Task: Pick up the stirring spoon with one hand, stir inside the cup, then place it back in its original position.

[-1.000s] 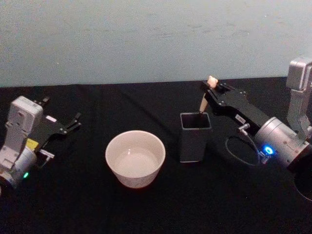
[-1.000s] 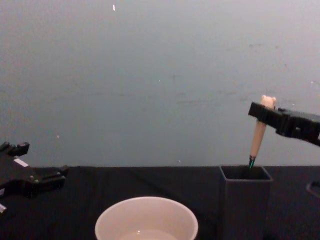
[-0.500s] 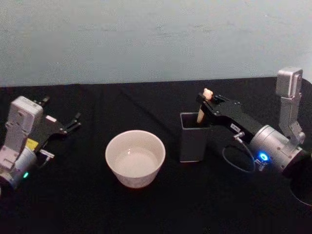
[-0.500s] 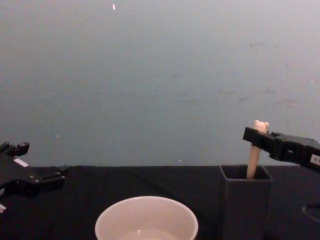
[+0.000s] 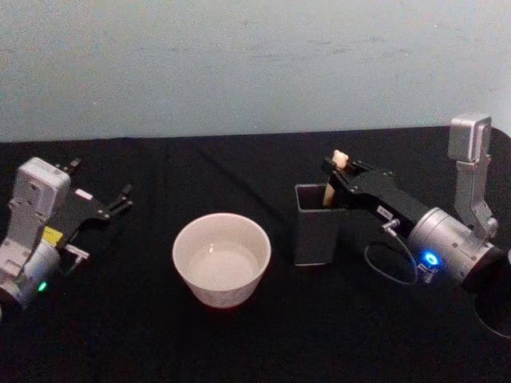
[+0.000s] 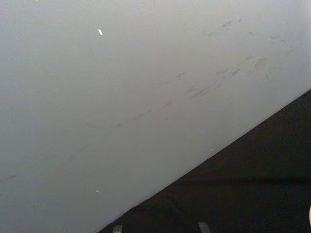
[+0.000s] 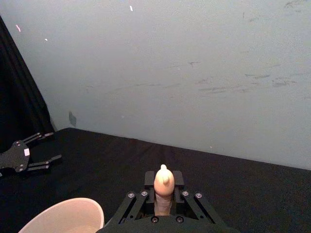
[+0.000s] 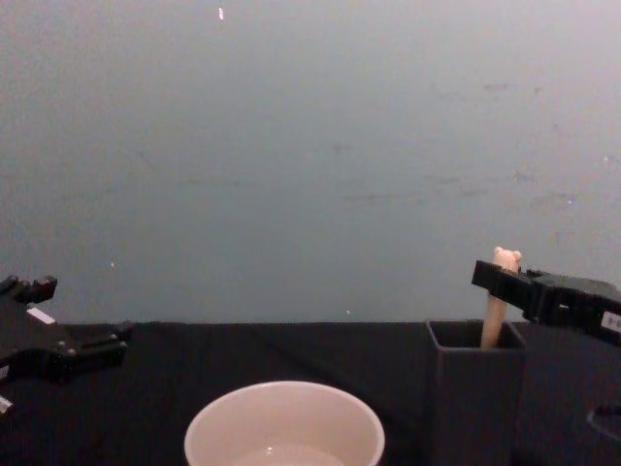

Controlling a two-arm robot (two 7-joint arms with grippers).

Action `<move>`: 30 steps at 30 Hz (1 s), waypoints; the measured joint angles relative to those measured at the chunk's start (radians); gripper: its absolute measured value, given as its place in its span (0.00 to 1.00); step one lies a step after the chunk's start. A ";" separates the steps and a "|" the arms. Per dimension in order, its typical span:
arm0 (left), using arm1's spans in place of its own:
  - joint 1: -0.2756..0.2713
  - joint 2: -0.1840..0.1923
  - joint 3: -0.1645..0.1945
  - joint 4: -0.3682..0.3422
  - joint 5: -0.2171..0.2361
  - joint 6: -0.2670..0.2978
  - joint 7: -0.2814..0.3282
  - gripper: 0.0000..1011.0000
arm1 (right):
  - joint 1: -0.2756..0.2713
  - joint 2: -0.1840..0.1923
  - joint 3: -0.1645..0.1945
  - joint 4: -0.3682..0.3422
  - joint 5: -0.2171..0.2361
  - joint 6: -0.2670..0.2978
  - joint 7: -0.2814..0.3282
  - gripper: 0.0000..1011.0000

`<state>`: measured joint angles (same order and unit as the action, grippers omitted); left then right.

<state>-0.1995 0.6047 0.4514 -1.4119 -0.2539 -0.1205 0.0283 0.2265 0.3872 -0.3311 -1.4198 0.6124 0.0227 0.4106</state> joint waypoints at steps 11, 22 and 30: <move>0.000 0.000 0.000 0.000 0.000 0.000 0.000 0.99 | 0.000 0.000 0.000 0.000 0.000 -0.001 0.000 0.21; 0.000 0.000 0.000 0.000 0.000 0.000 0.000 0.99 | 0.000 0.000 0.000 0.000 0.000 -0.002 0.001 0.25; 0.000 0.000 0.000 0.000 0.000 0.000 0.000 0.99 | 0.000 0.000 0.000 0.000 0.000 -0.003 0.001 0.48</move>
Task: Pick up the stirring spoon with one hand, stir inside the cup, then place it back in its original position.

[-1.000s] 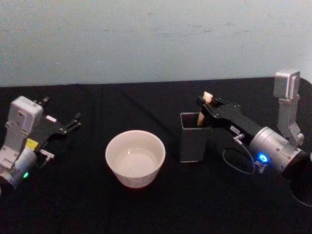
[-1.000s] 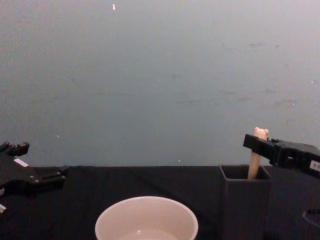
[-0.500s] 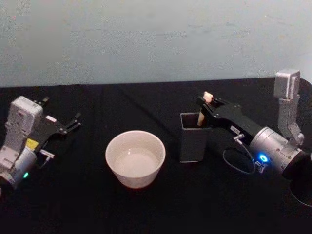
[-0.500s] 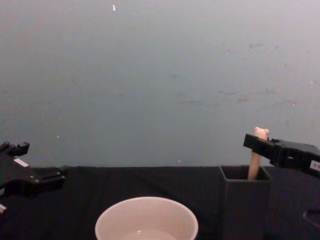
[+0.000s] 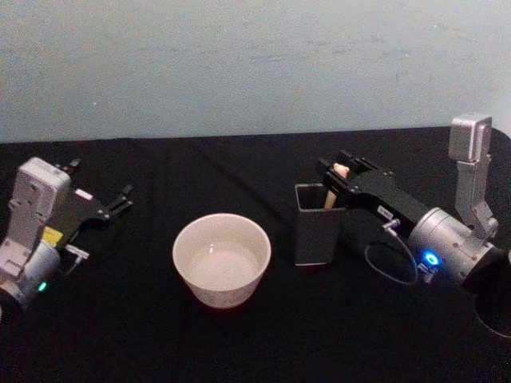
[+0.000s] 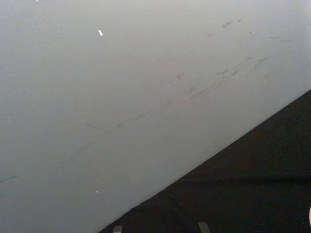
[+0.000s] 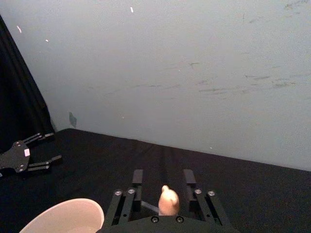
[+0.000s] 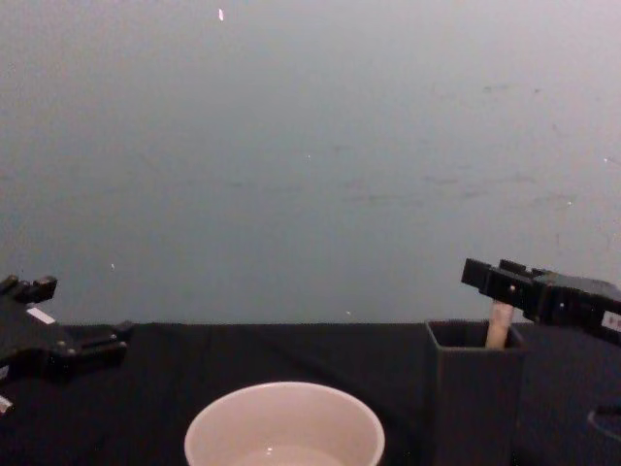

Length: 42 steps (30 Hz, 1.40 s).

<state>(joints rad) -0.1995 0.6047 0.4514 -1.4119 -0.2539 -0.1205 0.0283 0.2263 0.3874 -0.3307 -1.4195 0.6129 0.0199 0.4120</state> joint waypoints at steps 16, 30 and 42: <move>0.000 0.000 0.000 0.000 0.000 0.000 0.000 0.99 | 0.000 0.000 0.000 0.000 0.001 0.000 0.000 0.95; 0.000 0.000 0.000 0.000 0.000 0.000 0.000 0.99 | -0.022 -0.031 0.038 -0.039 -0.110 -0.156 -0.085 0.99; 0.000 0.000 0.000 0.000 0.000 0.000 0.000 0.99 | -0.044 -0.067 0.057 -0.016 -0.444 -0.196 -0.405 0.99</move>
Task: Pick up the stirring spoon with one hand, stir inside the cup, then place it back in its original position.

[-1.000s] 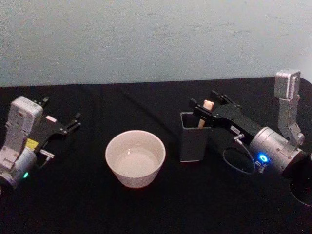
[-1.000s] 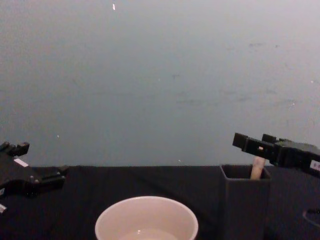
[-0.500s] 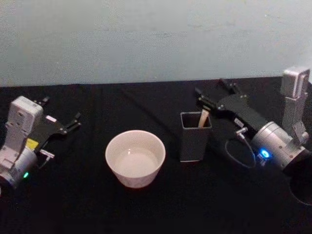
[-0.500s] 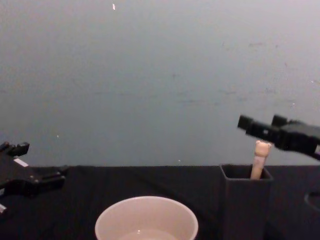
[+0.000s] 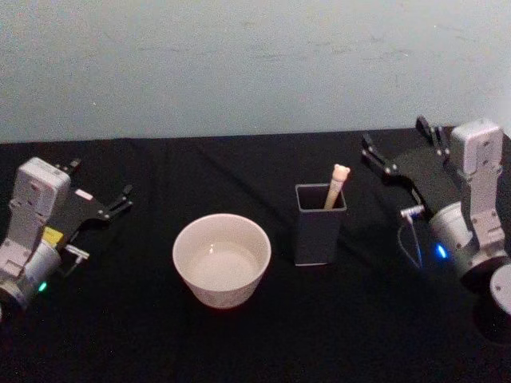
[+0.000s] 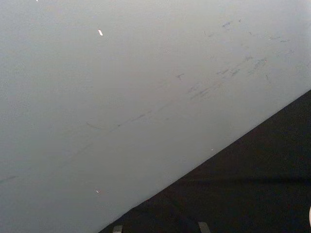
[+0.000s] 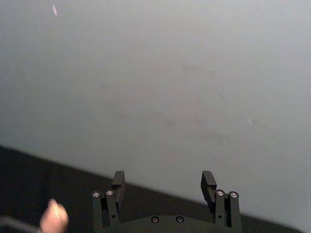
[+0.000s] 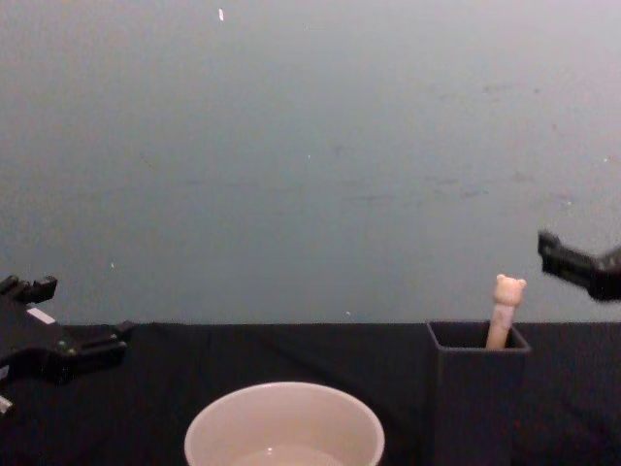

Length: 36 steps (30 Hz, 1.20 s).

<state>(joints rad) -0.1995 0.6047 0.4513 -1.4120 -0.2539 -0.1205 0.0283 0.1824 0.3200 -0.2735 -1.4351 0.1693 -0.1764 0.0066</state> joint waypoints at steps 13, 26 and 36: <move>0.000 0.000 0.000 0.000 0.000 0.000 0.000 0.99 | -0.037 -0.041 0.022 0.107 -0.013 0.054 -0.004 0.99; 0.000 0.000 0.000 0.000 0.000 0.000 0.000 0.99 | -0.036 -0.040 0.021 0.105 -0.012 0.054 -0.005 0.99; 0.000 0.000 0.000 0.000 0.000 0.000 0.000 0.99 | -0.036 -0.039 0.020 0.102 -0.014 0.051 -0.006 0.99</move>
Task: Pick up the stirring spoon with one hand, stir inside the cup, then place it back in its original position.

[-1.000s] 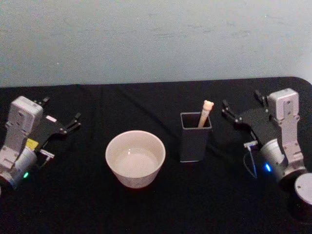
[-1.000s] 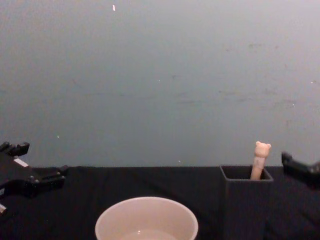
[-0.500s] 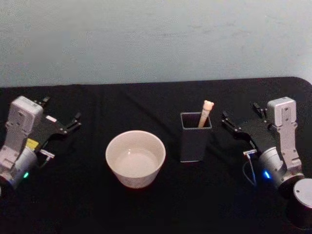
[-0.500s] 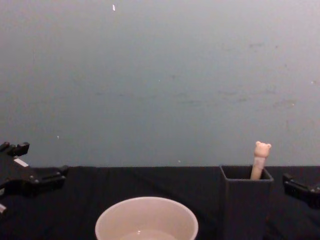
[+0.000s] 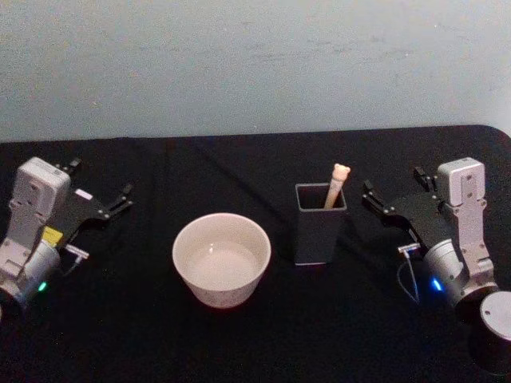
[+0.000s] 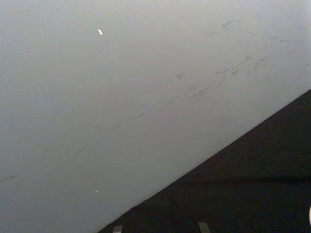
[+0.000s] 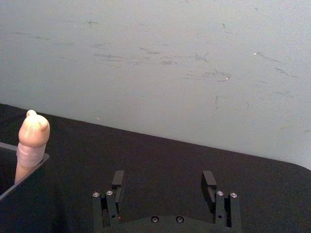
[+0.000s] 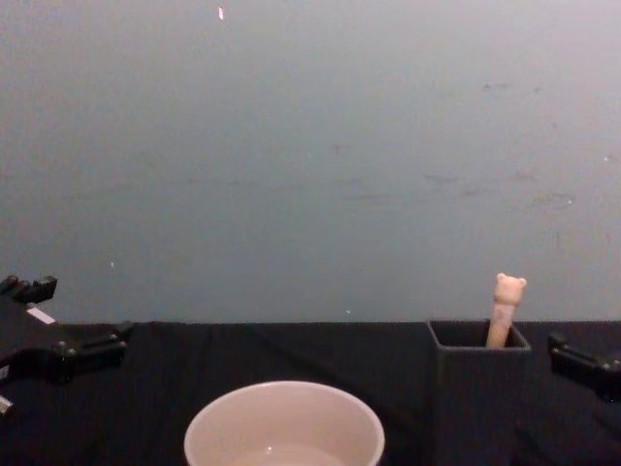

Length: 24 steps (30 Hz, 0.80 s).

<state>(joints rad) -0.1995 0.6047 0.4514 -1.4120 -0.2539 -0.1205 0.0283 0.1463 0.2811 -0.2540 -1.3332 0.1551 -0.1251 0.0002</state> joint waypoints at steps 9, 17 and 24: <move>0.000 0.000 0.000 0.000 0.000 0.000 0.000 0.99 | 0.000 0.001 -0.001 -0.001 -0.002 -0.001 -0.001 0.99; 0.000 0.000 0.000 0.000 0.000 0.000 0.000 0.99 | 0.000 0.001 -0.001 -0.002 -0.002 -0.002 -0.002 0.99; 0.000 0.000 0.000 0.000 0.000 0.000 0.000 0.99 | 0.000 0.001 -0.001 -0.002 -0.002 -0.002 -0.002 0.99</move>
<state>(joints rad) -0.1996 0.6047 0.4514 -1.4120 -0.2539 -0.1205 0.0283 0.1463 0.2822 -0.2550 -1.3350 0.1532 -0.1271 -0.0016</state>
